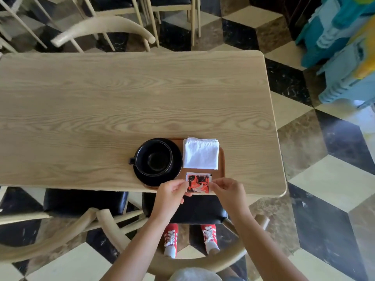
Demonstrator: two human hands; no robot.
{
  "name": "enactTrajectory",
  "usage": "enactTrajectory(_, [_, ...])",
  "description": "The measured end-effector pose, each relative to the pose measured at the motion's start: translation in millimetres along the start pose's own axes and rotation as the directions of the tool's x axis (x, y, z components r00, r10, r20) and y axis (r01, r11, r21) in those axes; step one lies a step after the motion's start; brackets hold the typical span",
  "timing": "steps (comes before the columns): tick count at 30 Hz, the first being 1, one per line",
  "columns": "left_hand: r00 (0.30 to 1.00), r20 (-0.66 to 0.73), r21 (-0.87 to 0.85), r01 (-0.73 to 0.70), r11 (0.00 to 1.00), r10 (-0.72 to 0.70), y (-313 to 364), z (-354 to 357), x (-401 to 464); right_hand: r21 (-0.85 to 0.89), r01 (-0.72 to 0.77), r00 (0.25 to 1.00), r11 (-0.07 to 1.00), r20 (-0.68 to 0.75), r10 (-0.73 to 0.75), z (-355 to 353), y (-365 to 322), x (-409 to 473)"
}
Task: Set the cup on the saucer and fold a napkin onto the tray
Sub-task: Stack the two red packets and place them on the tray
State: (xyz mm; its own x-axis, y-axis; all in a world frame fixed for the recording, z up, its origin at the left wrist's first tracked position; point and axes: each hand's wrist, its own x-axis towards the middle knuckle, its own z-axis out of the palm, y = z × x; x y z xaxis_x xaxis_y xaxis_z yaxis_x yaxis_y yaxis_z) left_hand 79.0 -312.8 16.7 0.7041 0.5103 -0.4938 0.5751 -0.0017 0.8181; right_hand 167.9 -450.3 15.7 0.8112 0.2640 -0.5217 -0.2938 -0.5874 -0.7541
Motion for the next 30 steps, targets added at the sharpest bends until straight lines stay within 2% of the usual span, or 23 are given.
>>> enactTrajectory(2, [0.997, -0.029, -0.027, 0.064, 0.998, -0.065, -9.7, 4.5, 7.6, -0.032, -0.024, 1.0, 0.999, -0.001, 0.024, 5.7, 7.8, 8.2])
enactTrajectory(5, [0.991, -0.104, 0.0, 0.086, 0.996, -0.085, -19.5, 13.7, 17.1, -0.06, -0.055, 0.998, 0.997, -0.024, 0.053, 12.1, 16.9, 18.6])
enactTrajectory(8, [0.974, -0.226, 0.067, 0.044, 0.997, -0.028, -23.0, 26.2, 24.0, -0.074, -0.061, 0.998, 0.995, -0.02, 0.06, 18.1, 23.2, 24.9])
enactTrajectory(10, [0.963, -0.266, 0.172, -0.003, 0.985, 0.05, -24.3, 34.8, 26.3, -0.104, -0.072, 0.997, 0.992, -0.039, 0.068, 20.6, 26.3, 27.7])
enactTrajectory(17, [0.951, -0.247, 0.383, -0.081, 0.92, 0.186, -26.9, 43.7, 25.4, -0.148, -0.102, 0.994, 0.984, -0.057, 0.095, 23.0, 31.1, 34.0])
enactTrajectory(24, [0.943, -0.269, 0.364, -0.086, 0.927, 0.194, -30.6, 42.4, 27.1, -0.294, -0.099, 0.984, 0.951, -0.168, 0.051, 35.0, 29.3, 32.8])
enactTrajectory(30, [0.932, -0.289, 0.366, -0.102, 0.925, 0.217, -30.4, 44.4, 26.8, -0.284, -0.109, 0.981, 0.953, -0.183, 0.058, 34.5, 28.0, 33.2])
